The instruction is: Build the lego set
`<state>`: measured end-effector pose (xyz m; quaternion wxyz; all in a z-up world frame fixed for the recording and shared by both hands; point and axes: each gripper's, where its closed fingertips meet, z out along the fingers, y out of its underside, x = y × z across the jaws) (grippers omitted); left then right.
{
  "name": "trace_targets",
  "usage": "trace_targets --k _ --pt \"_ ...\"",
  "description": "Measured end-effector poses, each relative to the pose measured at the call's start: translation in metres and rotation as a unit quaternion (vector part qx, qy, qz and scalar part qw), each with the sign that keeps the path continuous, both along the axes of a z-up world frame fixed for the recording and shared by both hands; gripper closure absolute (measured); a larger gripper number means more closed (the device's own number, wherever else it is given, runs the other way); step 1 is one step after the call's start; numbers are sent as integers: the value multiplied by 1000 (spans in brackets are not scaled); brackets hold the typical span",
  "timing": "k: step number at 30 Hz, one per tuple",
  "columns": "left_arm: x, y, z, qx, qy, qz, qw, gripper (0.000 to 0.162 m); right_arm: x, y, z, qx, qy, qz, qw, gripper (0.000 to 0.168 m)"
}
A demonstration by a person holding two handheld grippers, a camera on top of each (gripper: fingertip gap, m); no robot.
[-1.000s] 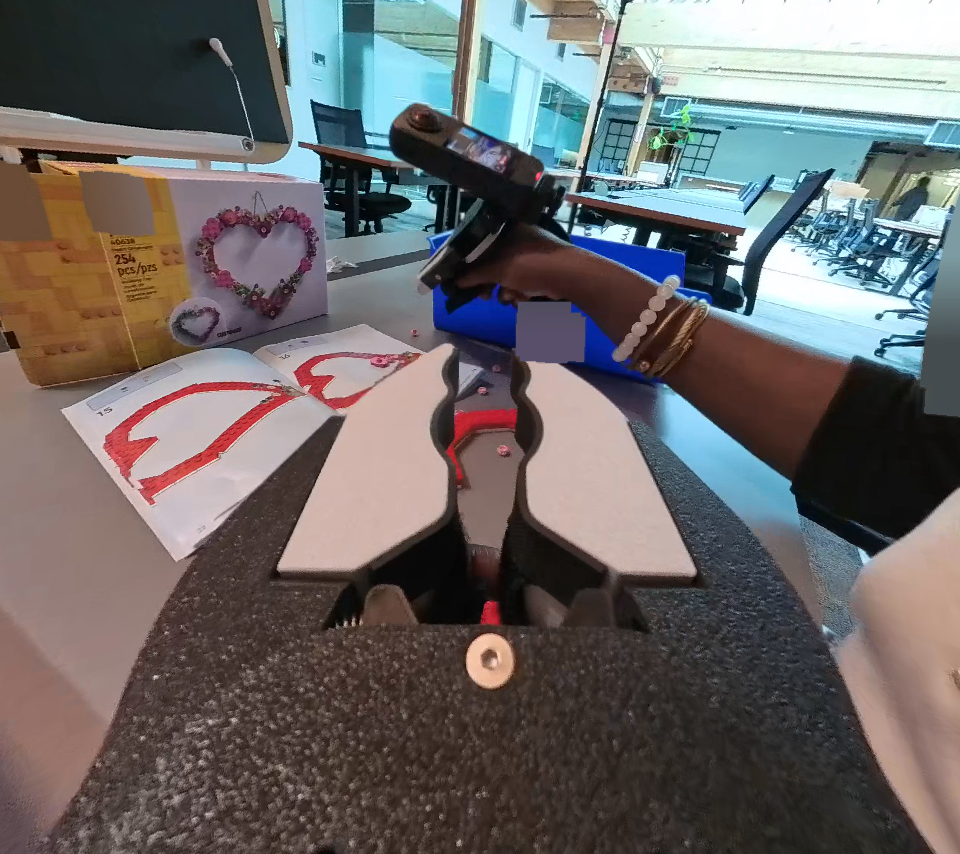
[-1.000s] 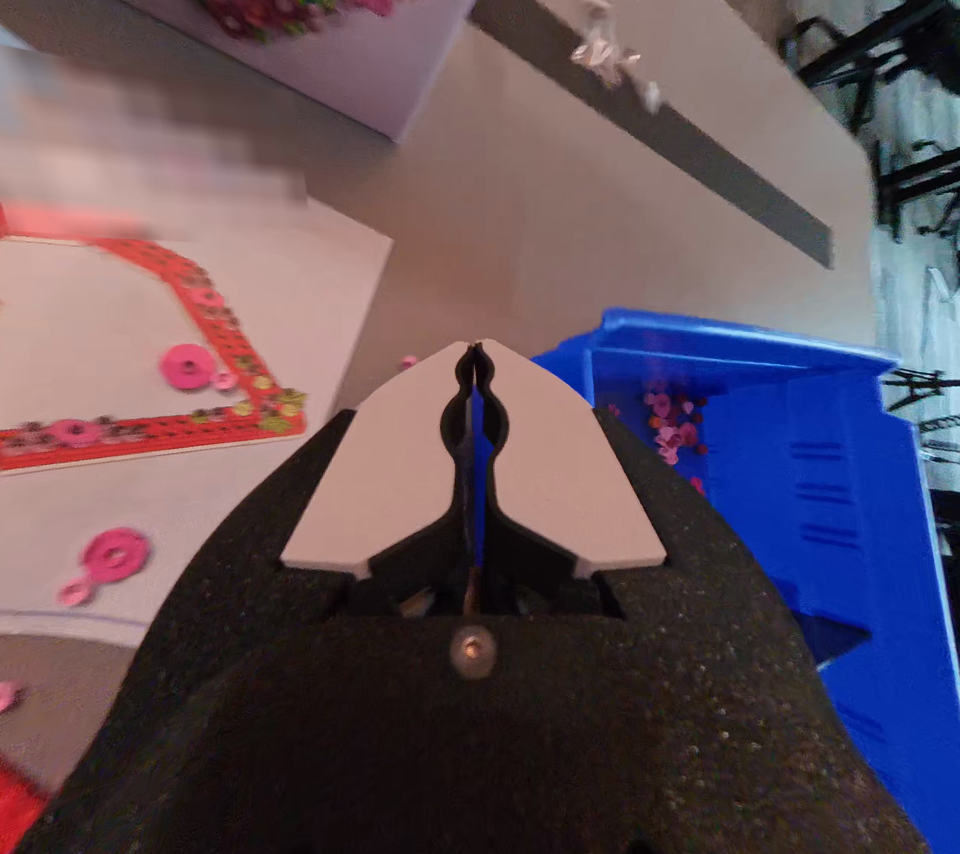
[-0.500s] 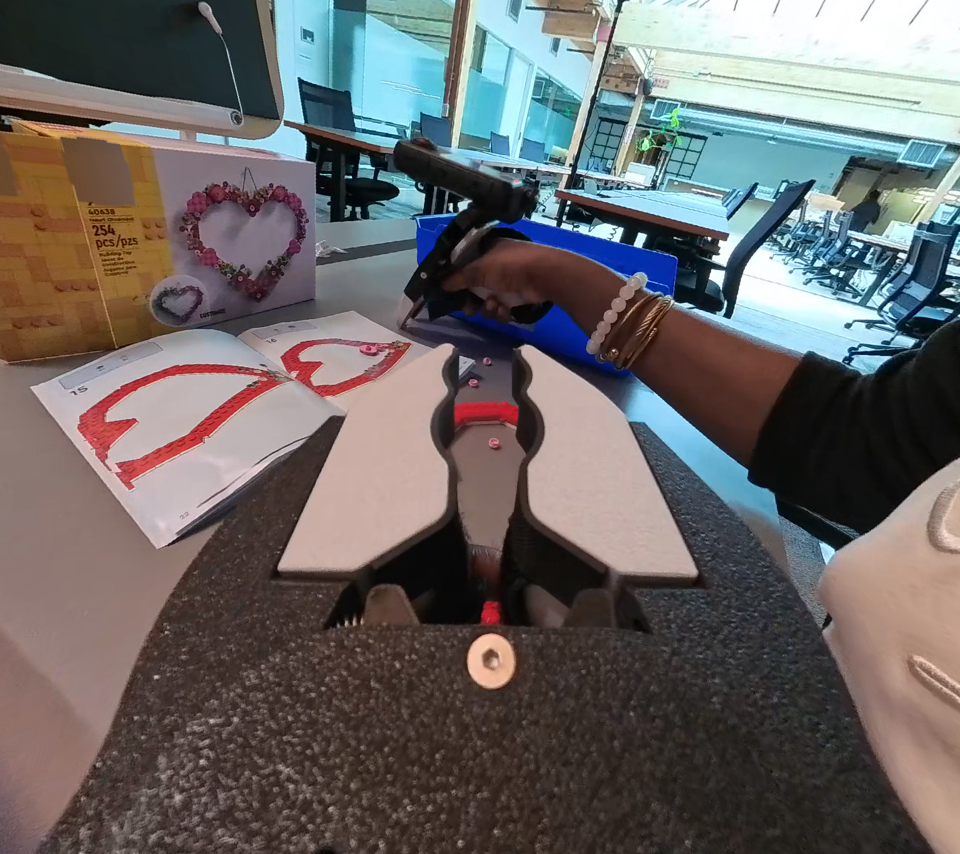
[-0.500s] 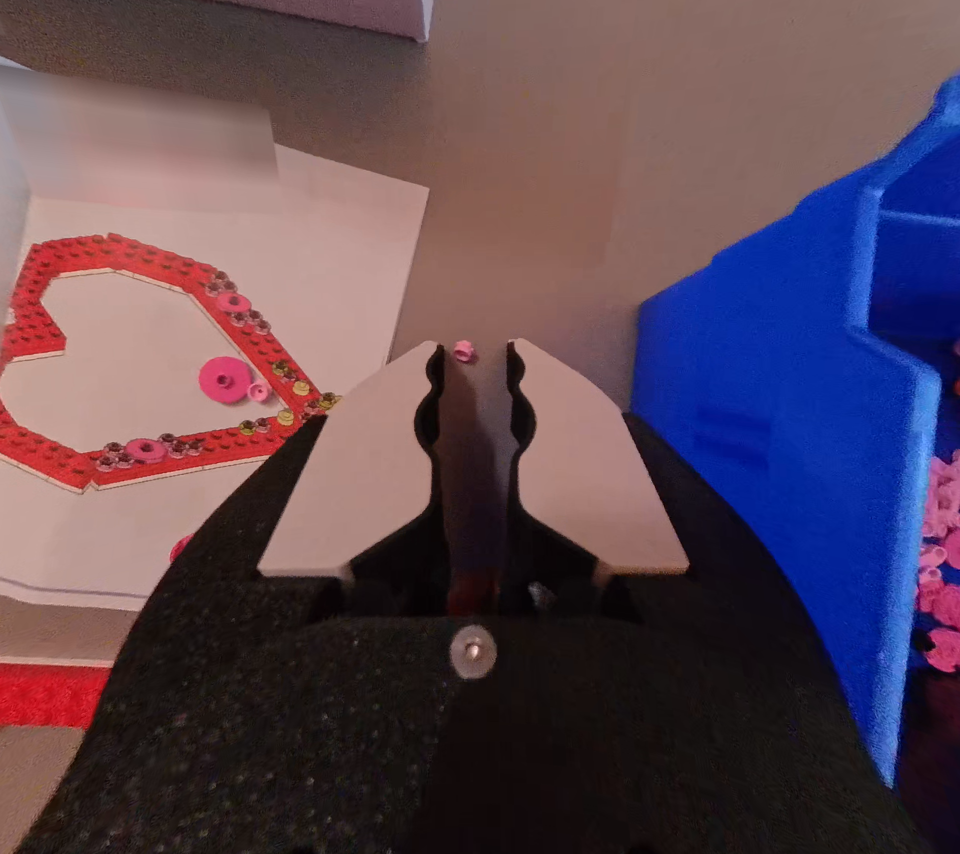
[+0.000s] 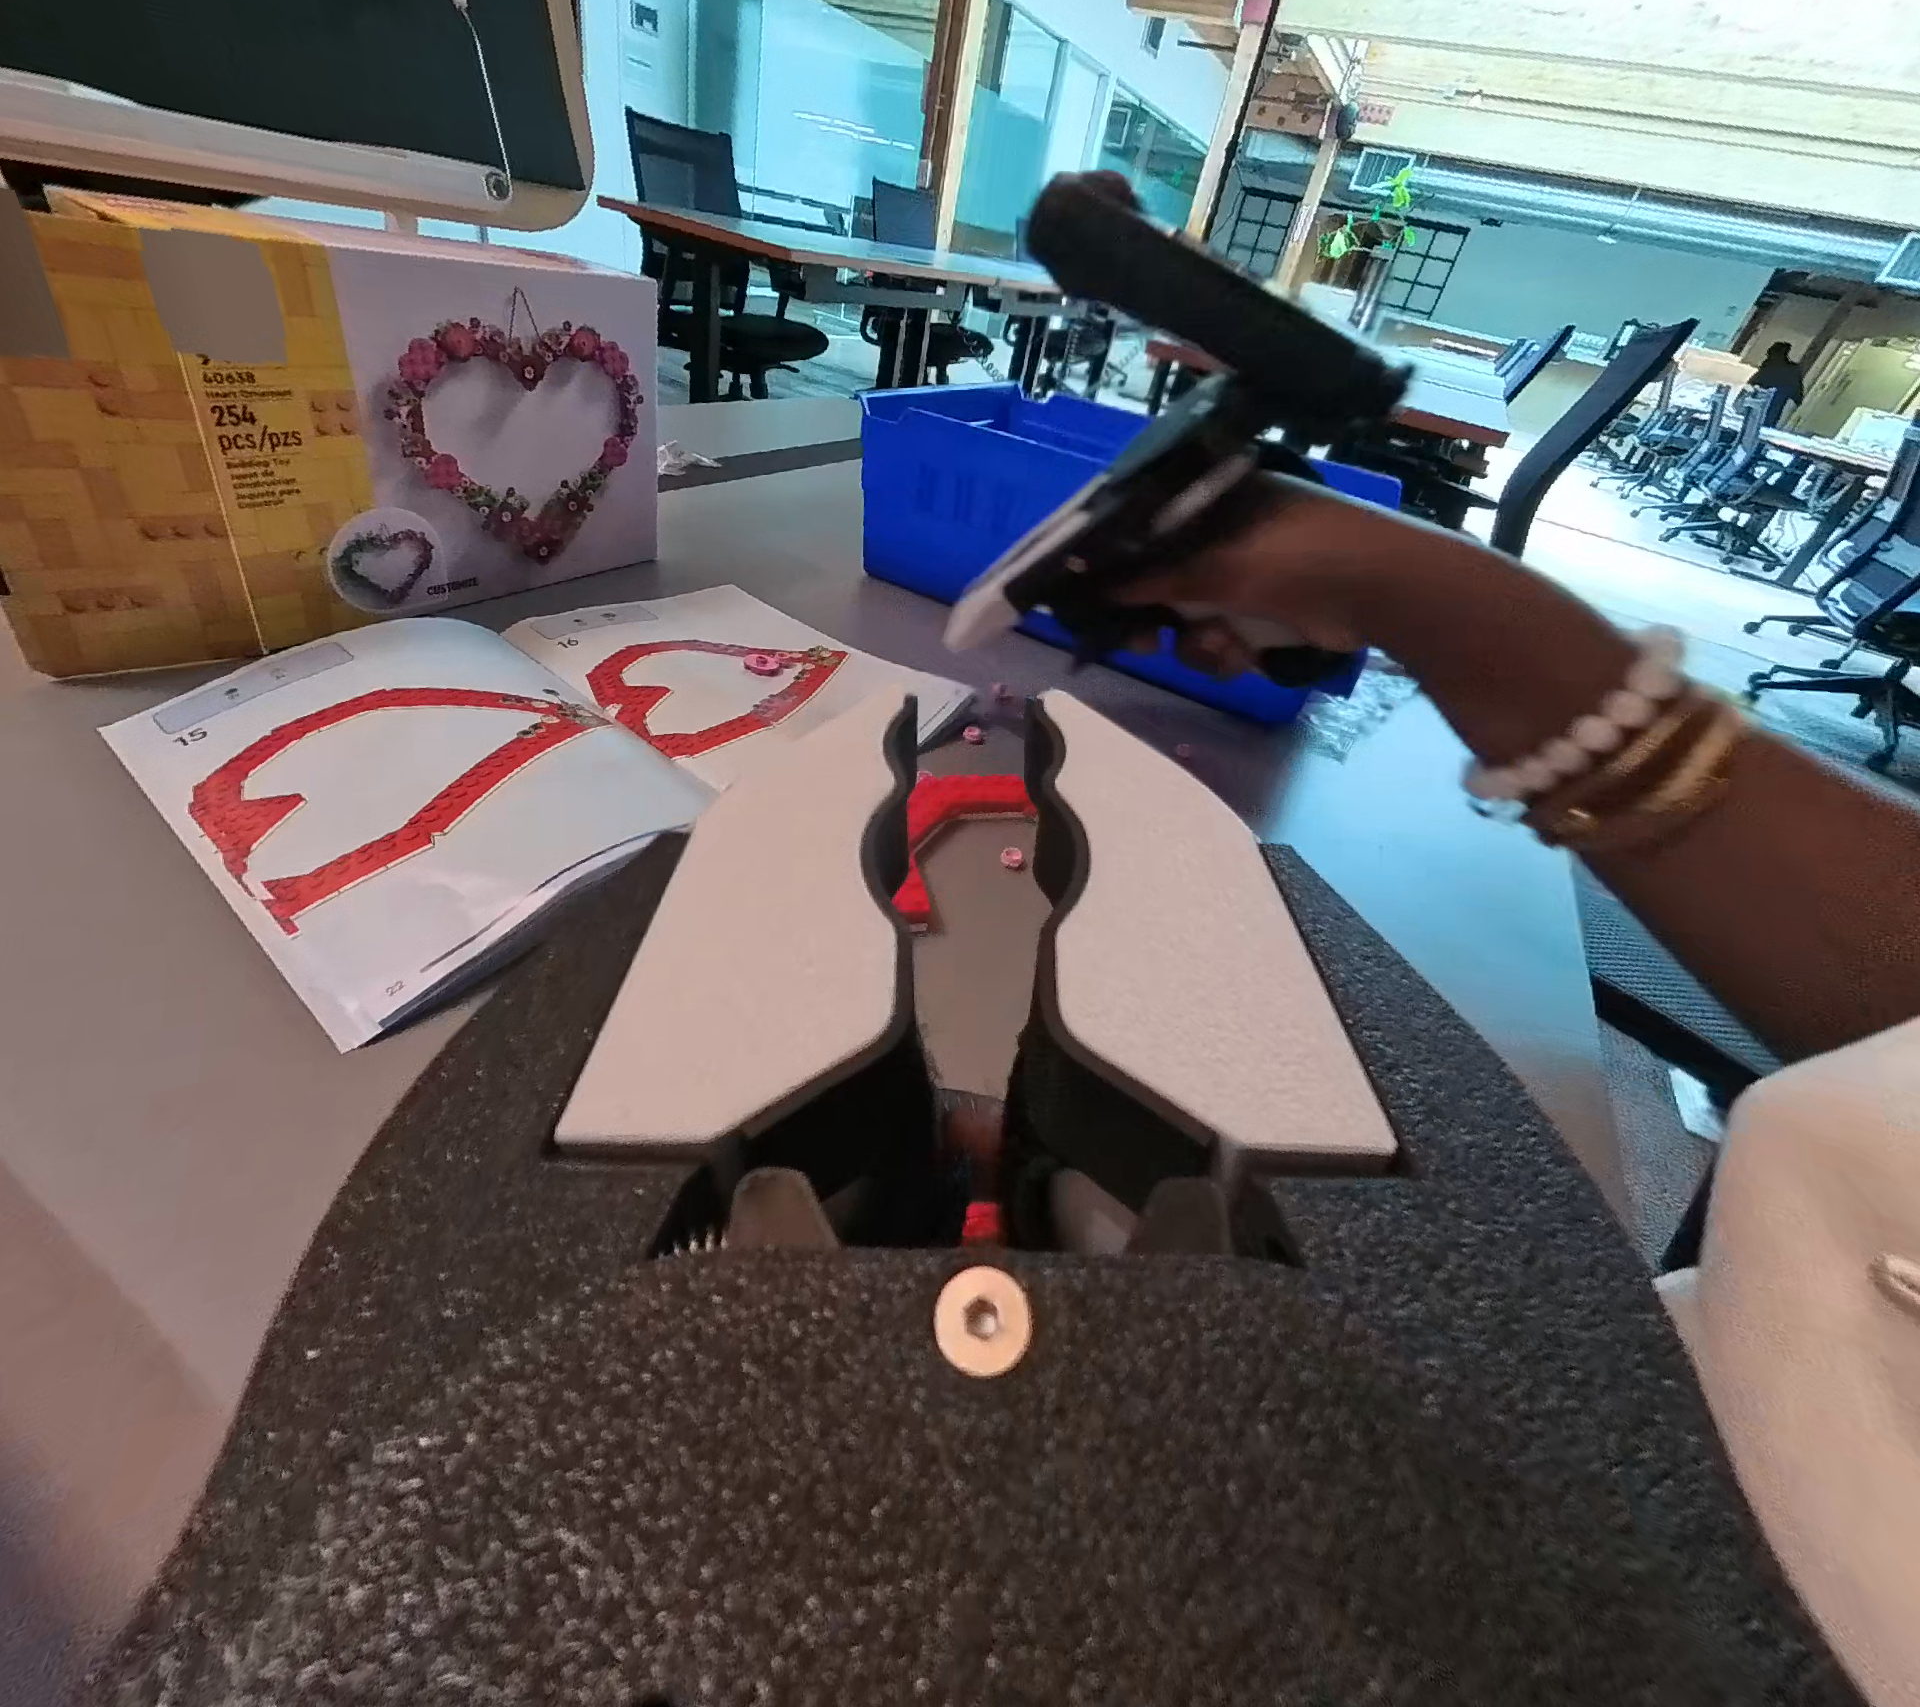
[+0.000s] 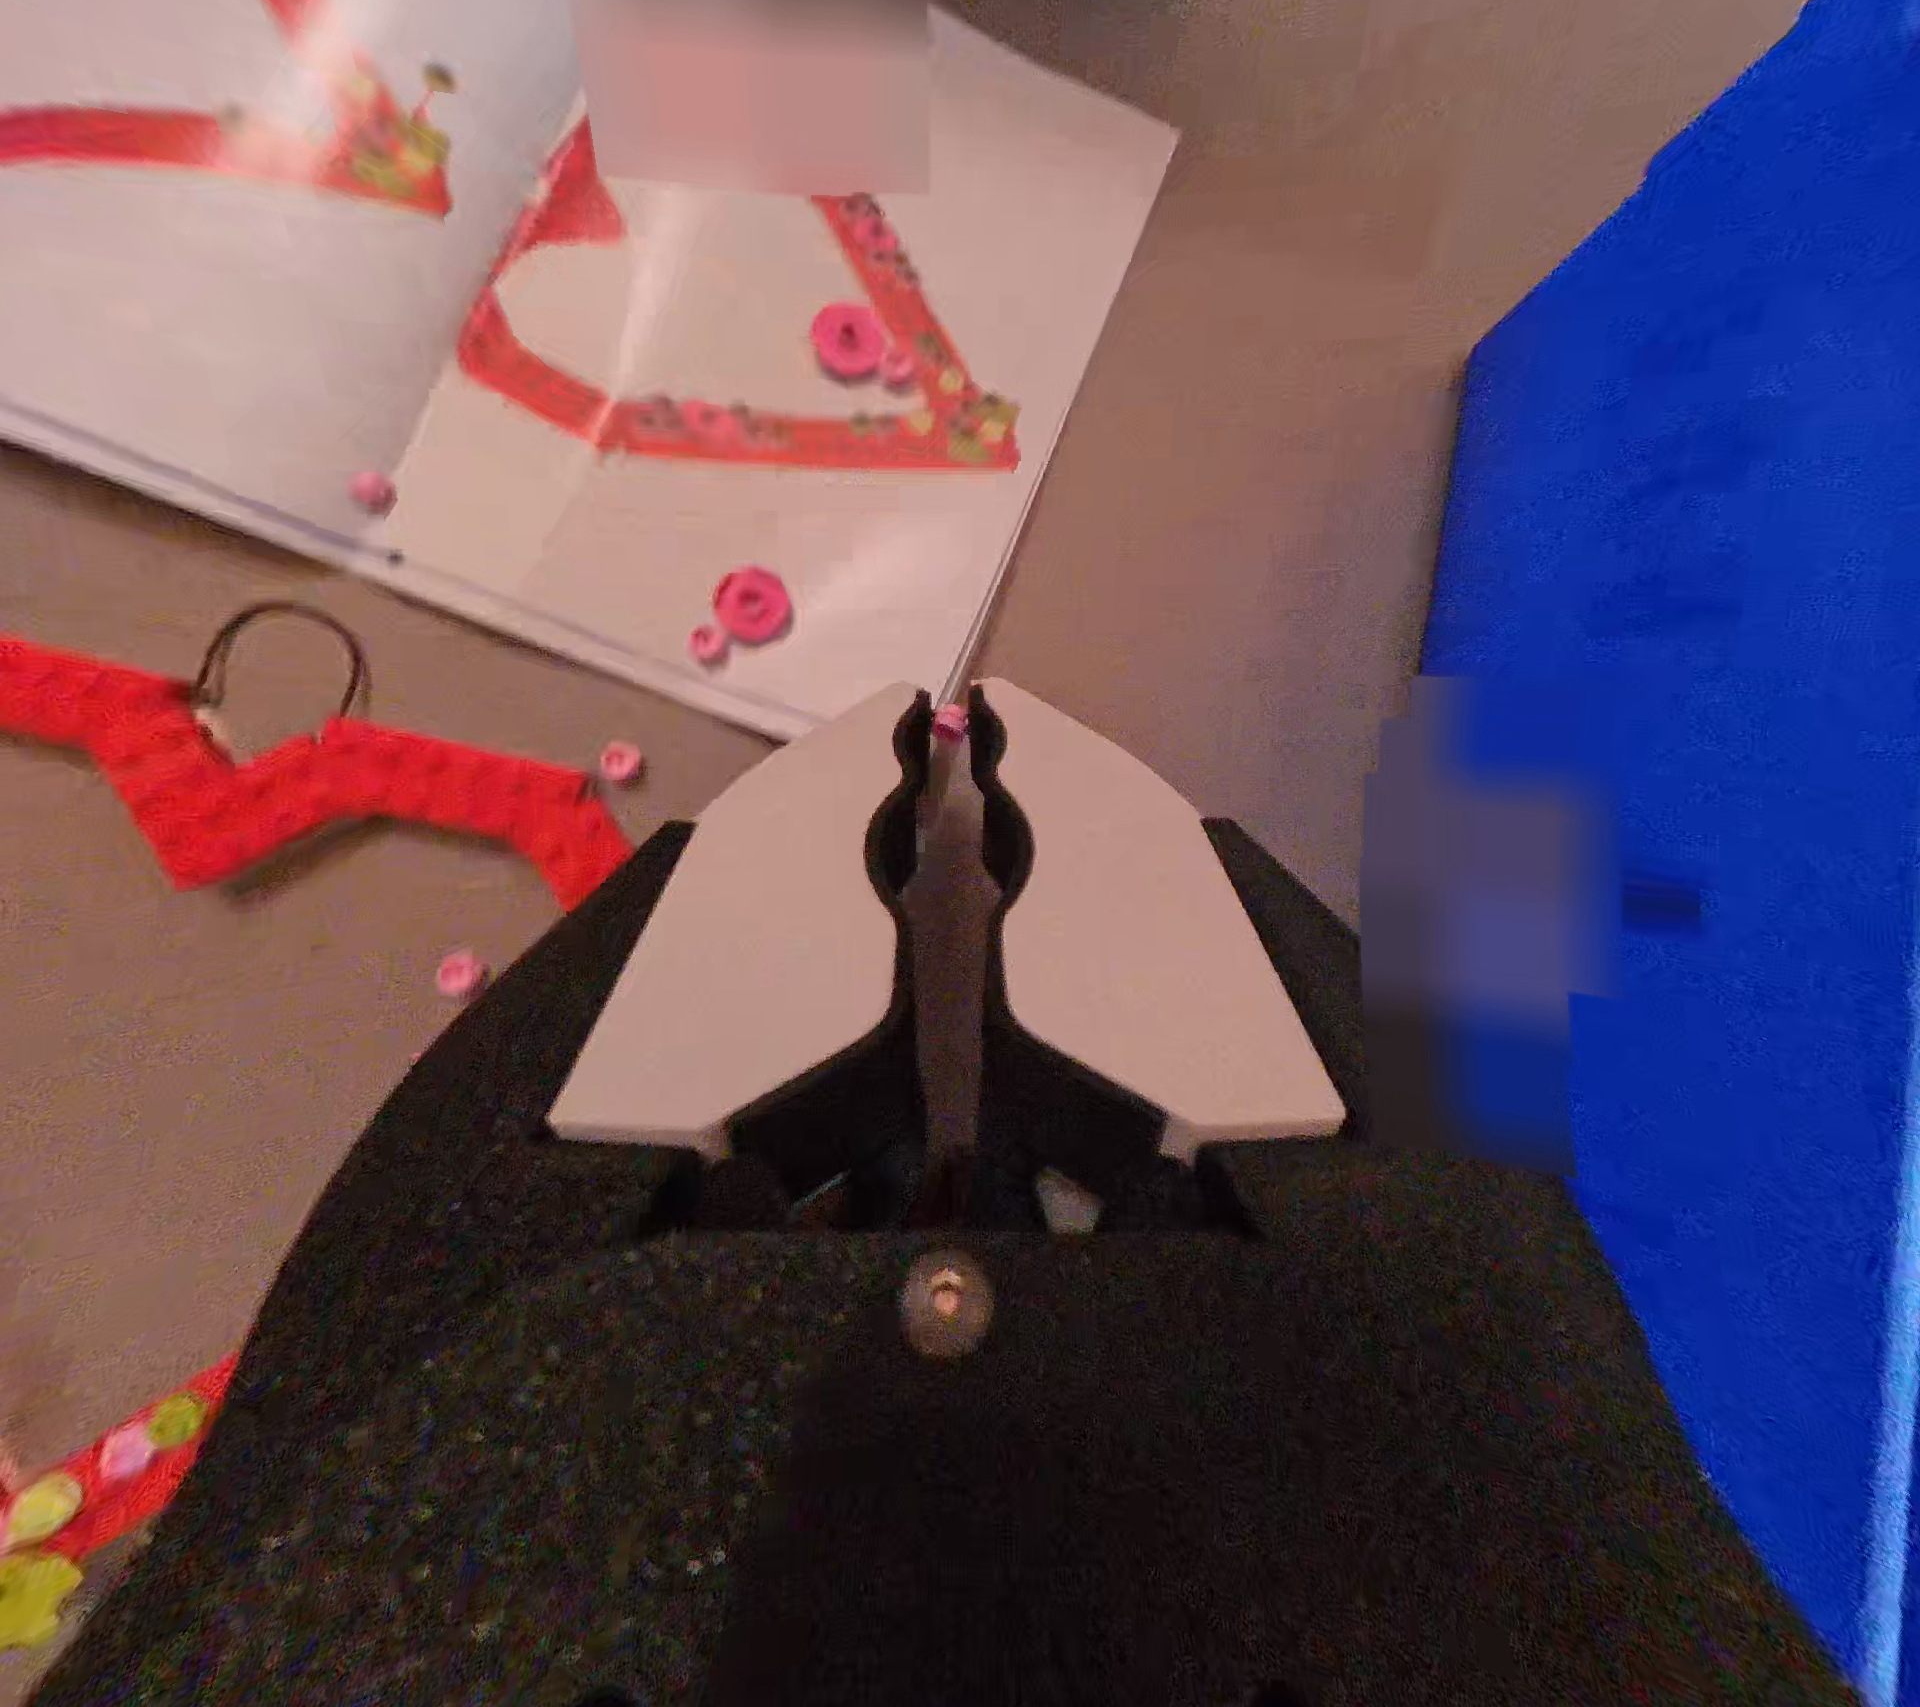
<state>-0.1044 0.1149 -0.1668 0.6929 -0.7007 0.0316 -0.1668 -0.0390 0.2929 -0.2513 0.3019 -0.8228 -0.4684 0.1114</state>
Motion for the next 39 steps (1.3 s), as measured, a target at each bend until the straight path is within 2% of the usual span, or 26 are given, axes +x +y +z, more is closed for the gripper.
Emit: trace_targets --k 3,5,7,12,14,16,18,20,22,24,27,28,30,33,34,36,39 --pt "2 2 -5 -14 7 0 1000 144 19 -28 -11 2 -4 13 1000 161" --pt "3 4 -10 -27 19 0 999 143 24 -33 -16 8 0 15 1000 161" --pt "2 6 -14 -37 36 2 999 143 24 -34 -20 11 2 22 1000 148" --pt "-4 15 -18 -71 84 10 994 143 20 -27 -6 60 50 39 996 145" --pt "-5 18 -16 -89 86 3 992 144 9 -29 5 84 104 68 989 142" --pt "-9 24 -6 -76 75 10 994 149 -4 -34 31 138 197 104 965 137" --pt "-20 30 8 -35 73 39 996 149 -12 -44 59 196 278 149 928 130" --pt "-28 34 20 8 95 67 993 149 -16 -52 84 251 339 179 889 129" --pt "-30 39 19 4 121 75 990 146 -20 -60 105 291 389 211 848 131" --pt "-28 46 12 -12 140 74 987 131 -25 -65 120 303 417 230 826 143" --pt "-26 56 8 -7 163 75 984 90 -36 -74 135 291 450 265 802 143" --pt "-23 57 9 1 168 68 983 80 -38 -75 139 291 460 273 793 136" --pt "-17 57 14 31 172 58 983 61 -37 -72 146 308 480 260 779 110" --pt "-19 52 24 81 155 62 983 49 -33 -67 146 320 502 236 768 64" --pt "-20 50 28 93 141 62 984 44 -32 -68 146 313 515 230 764 55" --pt "-23 46 34 117 114 68 984 37 -29 -73 149 289 552 225 750 43" --pt "-28 43 42 141 83 70 984 30 -23 -83 159 262 599 229 721 44"
